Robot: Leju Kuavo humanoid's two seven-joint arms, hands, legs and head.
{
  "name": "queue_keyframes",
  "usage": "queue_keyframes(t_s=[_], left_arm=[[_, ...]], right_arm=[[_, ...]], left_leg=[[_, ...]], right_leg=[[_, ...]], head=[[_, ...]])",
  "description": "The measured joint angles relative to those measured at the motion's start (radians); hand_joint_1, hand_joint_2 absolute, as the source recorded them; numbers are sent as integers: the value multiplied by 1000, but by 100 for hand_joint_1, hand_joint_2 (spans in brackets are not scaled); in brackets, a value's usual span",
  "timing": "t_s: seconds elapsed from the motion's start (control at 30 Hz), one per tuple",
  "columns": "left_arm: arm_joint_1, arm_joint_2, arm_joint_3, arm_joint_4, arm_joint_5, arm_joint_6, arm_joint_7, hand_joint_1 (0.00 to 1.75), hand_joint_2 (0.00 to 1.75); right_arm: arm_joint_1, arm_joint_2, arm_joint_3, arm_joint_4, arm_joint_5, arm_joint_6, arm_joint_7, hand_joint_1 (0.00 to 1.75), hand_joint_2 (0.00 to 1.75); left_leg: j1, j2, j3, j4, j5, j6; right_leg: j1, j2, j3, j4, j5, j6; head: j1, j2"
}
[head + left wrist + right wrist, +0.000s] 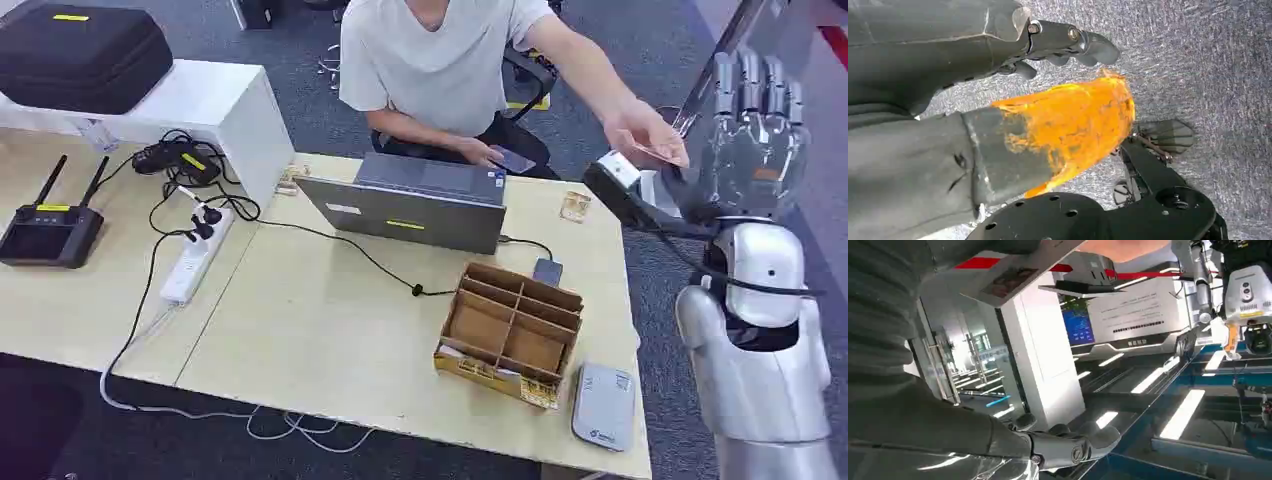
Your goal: Pass the card to the sensor for recognition and then transmit it.
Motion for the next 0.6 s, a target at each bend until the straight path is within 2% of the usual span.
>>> queue_keyframes(t_s=[0.27,0.3,0.37,0.47,0.6], left_arm=[[0,0,0,0,0,-1,0,0,0],[0,0,0,0,0,-2,0,0,175],[0,0,0,0,0,-3,0,0,175],[-1,-4,0,0,-11,-26,39,0,175],[-5,-9,0,0,-13,-27,56,0,175]], right_arm=[[0,0,4,0,0,0,0,0,175],[0,0,5,0,0,0,0,175,175],[-1,0,7,2,-2,1,-1,175,175],[0,4,15,8,-75,39,-63,175,175],[1,14,34,22,-96,40,-74,175,175]], left_leg=[[0,0,0,0,0,0],[0,0,0,0,0,0],[0,0,0,0,0,0],[0,0,0,0,0,0],[0,0,0,0,0,0]], right_leg=[[0,0,0,0,0,0],[0,0,0,0,0,0],[0,0,0,0,0,0],[0,0,0,0,0,0],[0,0,-1,0,0,0]], head=[[0,0],[0,0],[0,0],[0,0],[0,0]])
